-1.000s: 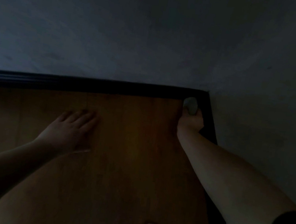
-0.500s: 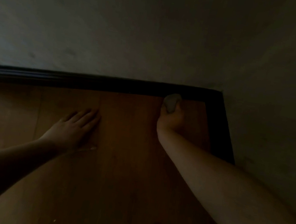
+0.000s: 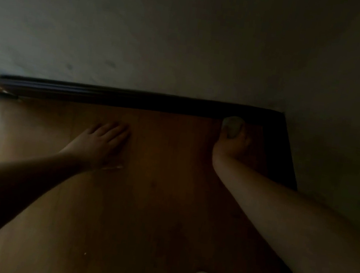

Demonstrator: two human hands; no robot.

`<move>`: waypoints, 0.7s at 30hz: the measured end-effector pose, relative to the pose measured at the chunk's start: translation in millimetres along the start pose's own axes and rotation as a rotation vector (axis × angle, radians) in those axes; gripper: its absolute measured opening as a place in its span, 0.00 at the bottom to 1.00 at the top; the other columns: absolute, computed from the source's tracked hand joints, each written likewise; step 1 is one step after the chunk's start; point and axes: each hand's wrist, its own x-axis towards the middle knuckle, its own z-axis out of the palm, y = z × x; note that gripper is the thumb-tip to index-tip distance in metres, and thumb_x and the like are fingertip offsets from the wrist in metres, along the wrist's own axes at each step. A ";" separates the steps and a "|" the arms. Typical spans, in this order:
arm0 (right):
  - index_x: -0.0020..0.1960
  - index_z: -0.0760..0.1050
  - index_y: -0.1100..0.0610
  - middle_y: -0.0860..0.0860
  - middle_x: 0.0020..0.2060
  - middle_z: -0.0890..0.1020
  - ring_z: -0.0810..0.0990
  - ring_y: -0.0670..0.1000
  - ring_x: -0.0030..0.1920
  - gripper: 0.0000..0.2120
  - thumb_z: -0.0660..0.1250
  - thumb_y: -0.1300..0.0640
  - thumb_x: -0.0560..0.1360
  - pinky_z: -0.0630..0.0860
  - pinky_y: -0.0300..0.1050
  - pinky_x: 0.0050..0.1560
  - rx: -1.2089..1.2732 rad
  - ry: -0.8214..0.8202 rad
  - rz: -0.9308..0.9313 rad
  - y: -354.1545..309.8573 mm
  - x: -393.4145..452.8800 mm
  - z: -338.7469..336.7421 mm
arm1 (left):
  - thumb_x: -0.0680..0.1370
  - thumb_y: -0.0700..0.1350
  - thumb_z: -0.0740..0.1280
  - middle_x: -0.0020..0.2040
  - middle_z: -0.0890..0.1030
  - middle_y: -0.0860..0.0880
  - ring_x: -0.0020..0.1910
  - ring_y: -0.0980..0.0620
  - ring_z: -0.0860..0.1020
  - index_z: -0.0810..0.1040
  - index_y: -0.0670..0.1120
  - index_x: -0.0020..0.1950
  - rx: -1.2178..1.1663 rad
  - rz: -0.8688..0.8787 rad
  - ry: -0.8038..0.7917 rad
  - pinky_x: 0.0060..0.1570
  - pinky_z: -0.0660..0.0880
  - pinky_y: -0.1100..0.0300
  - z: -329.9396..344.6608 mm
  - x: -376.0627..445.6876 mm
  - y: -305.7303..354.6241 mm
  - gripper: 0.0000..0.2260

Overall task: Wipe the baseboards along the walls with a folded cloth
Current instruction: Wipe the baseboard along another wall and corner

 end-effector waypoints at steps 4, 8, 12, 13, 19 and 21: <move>0.79 0.57 0.54 0.57 0.76 0.61 0.59 0.59 0.75 0.31 0.64 0.49 0.80 0.53 0.53 0.75 0.037 -0.011 0.080 -32.0 -27.8 31.7 | 0.70 0.77 0.36 0.79 0.60 0.43 0.77 0.40 0.61 0.58 0.45 0.80 -0.060 -0.076 0.038 0.71 0.62 0.41 12.1 -22.9 -14.6 0.50; 0.77 0.60 0.55 0.57 0.73 0.64 0.65 0.61 0.71 0.29 0.64 0.53 0.79 0.60 0.54 0.70 0.017 -0.037 0.123 -50.1 -60.8 51.0 | 0.67 0.79 0.35 0.80 0.46 0.48 0.79 0.45 0.47 0.43 0.50 0.80 -0.099 -0.115 0.026 0.76 0.53 0.44 32.6 -45.3 -26.8 0.49; 0.75 0.63 0.54 0.57 0.69 0.66 0.66 0.61 0.69 0.27 0.64 0.51 0.79 0.62 0.56 0.71 -0.054 -0.211 -0.010 -64.8 -106.4 78.3 | 0.66 0.80 0.42 0.80 0.40 0.48 0.79 0.46 0.43 0.38 0.49 0.78 -0.097 -0.134 -0.020 0.76 0.51 0.48 44.5 -67.1 -29.3 0.50; 0.74 0.64 0.54 0.57 0.69 0.67 0.67 0.61 0.69 0.26 0.64 0.50 0.78 0.63 0.57 0.71 -0.067 -0.245 -0.031 -67.4 -113.5 82.9 | 0.66 0.80 0.43 0.79 0.37 0.48 0.79 0.46 0.42 0.37 0.49 0.78 -0.093 -0.133 -0.030 0.77 0.50 0.48 46.5 -69.3 -29.0 0.51; 0.76 0.63 0.54 0.56 0.72 0.64 0.66 0.60 0.71 0.26 0.65 0.52 0.80 0.66 0.58 0.70 -0.032 -0.399 -0.221 -52.3 -104.5 63.6 | 0.63 0.79 0.45 0.77 0.31 0.46 0.77 0.45 0.34 0.31 0.47 0.76 -0.066 -0.115 -0.094 0.77 0.43 0.48 48.3 -64.6 -30.6 0.53; 0.76 0.63 0.55 0.56 0.71 0.66 0.68 0.58 0.70 0.27 0.65 0.52 0.80 0.67 0.55 0.70 -0.038 -0.420 -0.314 -42.8 -97.3 41.6 | 0.63 0.79 0.45 0.77 0.32 0.45 0.77 0.44 0.35 0.32 0.47 0.76 -0.038 -0.104 -0.104 0.77 0.46 0.48 45.1 -62.0 -31.4 0.53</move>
